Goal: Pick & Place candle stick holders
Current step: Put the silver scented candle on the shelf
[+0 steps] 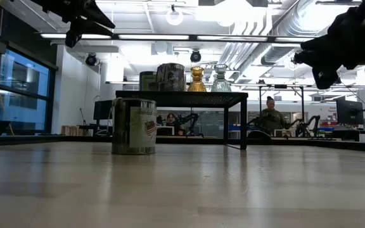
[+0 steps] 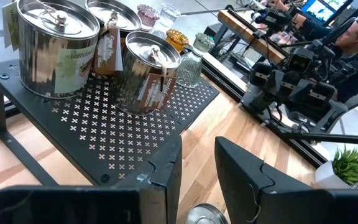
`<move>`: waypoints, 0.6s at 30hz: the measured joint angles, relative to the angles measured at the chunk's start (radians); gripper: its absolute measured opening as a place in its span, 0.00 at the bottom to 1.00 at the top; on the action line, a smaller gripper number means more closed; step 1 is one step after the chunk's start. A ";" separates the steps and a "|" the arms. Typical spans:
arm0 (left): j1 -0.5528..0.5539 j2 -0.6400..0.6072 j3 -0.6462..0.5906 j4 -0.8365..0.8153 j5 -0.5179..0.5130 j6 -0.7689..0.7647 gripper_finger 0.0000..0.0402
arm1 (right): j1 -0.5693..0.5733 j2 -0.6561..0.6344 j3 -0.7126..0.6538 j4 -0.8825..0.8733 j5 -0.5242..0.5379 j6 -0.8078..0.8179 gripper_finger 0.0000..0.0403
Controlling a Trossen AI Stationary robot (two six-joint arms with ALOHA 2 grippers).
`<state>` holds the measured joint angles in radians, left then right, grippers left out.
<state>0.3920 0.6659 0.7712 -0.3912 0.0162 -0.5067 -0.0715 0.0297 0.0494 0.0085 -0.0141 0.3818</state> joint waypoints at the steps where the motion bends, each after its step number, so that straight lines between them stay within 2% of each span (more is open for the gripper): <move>1: 0.000 0.000 0.000 0.000 0.000 -0.003 0.23 | 0.000 -0.018 0.000 -0.016 0.007 -0.003 0.30; 18: 0.000 0.027 0.000 0.000 0.003 -0.022 0.23 | 0.000 -0.025 0.000 -0.074 0.005 -0.116 0.30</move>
<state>0.3920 0.6933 0.7712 -0.3914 0.0187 -0.5285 -0.0715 0.0048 0.0494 -0.0653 -0.0090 0.2662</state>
